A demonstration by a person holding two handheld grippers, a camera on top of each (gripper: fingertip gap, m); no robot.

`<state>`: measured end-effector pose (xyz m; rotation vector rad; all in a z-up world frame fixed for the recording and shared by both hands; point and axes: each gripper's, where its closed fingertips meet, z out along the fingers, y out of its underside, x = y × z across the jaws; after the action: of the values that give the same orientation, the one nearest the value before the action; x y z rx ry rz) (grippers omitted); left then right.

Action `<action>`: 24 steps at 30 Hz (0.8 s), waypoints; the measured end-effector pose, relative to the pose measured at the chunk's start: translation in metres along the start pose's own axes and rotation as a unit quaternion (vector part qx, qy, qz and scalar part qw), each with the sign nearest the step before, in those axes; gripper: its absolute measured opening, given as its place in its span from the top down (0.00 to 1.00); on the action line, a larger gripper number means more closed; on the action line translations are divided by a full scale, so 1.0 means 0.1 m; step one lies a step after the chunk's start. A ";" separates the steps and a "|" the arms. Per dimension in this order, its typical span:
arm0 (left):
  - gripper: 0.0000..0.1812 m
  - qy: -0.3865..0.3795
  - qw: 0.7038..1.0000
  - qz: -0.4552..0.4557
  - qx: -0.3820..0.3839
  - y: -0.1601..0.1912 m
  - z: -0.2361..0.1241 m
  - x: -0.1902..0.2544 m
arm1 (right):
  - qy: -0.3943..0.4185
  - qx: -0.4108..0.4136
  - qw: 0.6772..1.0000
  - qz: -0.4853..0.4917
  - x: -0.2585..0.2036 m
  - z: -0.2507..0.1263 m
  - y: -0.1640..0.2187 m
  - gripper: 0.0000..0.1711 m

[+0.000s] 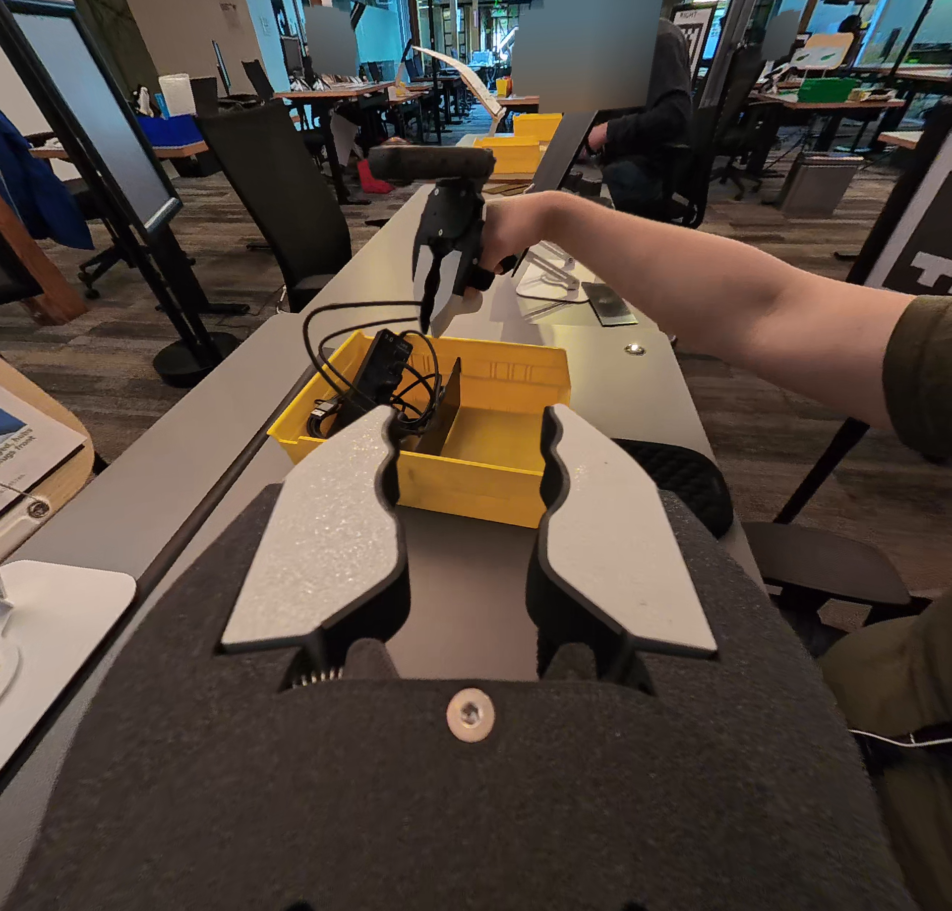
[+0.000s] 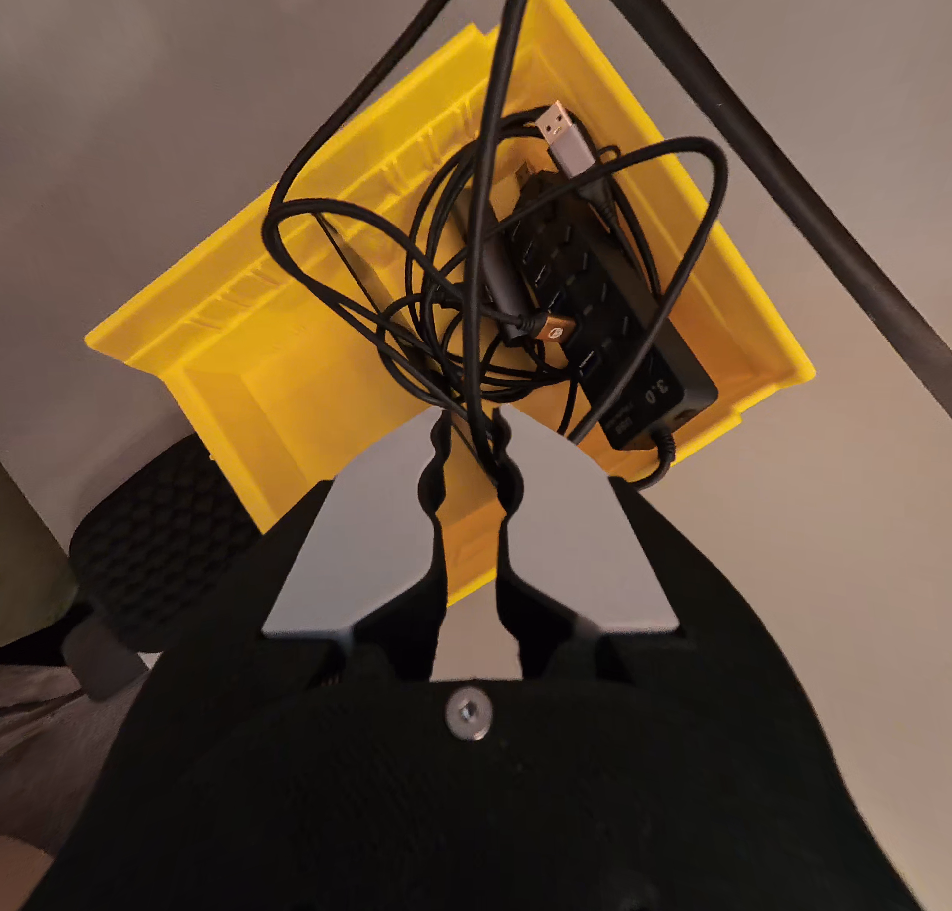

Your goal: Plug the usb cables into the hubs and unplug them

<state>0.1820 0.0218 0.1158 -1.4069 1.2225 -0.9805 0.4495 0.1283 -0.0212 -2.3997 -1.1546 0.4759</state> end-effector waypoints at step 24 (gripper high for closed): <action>0.72 0.006 0.999 -0.032 0.011 0.10 -0.07 -0.14 | 0.089 0.204 0.975 0.004 0.15 -0.42 -0.67 0.80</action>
<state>0.1714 0.0345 0.1081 -1.4318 1.1779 -1.0436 0.4356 0.1680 0.0473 -2.0448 -0.8720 0.4409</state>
